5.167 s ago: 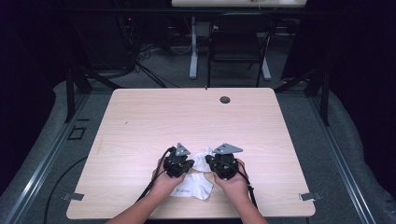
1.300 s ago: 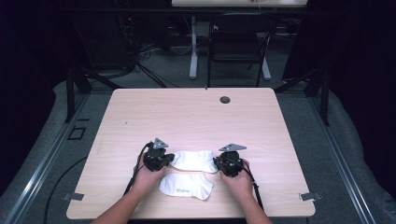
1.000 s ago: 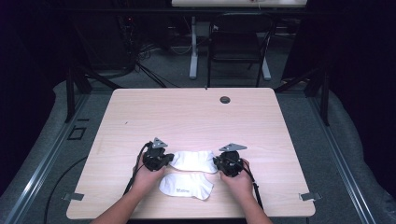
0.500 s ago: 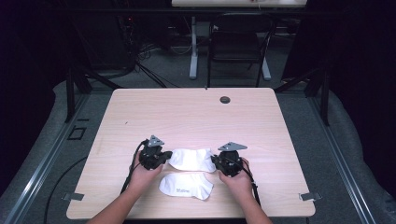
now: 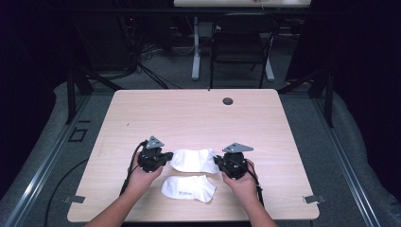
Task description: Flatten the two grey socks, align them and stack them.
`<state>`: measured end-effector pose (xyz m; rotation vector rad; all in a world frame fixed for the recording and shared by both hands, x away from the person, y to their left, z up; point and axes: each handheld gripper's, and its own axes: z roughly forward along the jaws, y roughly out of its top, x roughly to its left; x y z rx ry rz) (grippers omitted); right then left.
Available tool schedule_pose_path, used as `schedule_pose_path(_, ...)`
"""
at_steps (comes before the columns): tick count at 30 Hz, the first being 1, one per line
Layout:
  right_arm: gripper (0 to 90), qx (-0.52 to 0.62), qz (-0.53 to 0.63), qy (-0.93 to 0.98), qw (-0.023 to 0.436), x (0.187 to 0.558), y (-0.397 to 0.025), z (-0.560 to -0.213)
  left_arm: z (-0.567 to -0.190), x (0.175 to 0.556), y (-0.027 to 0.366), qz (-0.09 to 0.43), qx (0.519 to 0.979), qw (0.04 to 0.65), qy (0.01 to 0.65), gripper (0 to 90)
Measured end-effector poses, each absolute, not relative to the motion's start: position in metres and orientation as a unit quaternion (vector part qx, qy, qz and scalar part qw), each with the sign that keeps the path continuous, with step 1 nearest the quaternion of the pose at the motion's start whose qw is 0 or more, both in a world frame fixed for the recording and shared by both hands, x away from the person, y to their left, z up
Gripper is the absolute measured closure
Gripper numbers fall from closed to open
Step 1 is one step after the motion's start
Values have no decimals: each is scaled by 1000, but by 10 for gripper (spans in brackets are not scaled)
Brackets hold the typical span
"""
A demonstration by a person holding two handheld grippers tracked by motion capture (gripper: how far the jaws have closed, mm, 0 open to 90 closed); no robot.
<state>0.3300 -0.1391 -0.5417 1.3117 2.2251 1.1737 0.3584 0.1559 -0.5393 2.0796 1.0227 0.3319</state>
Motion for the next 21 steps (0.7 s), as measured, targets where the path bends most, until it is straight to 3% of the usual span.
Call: schedule_pose_path(21, 859, 436, 407, 789, 148, 308, -134, -528, -530, 332, 173, 124, 815, 405, 395, 893)
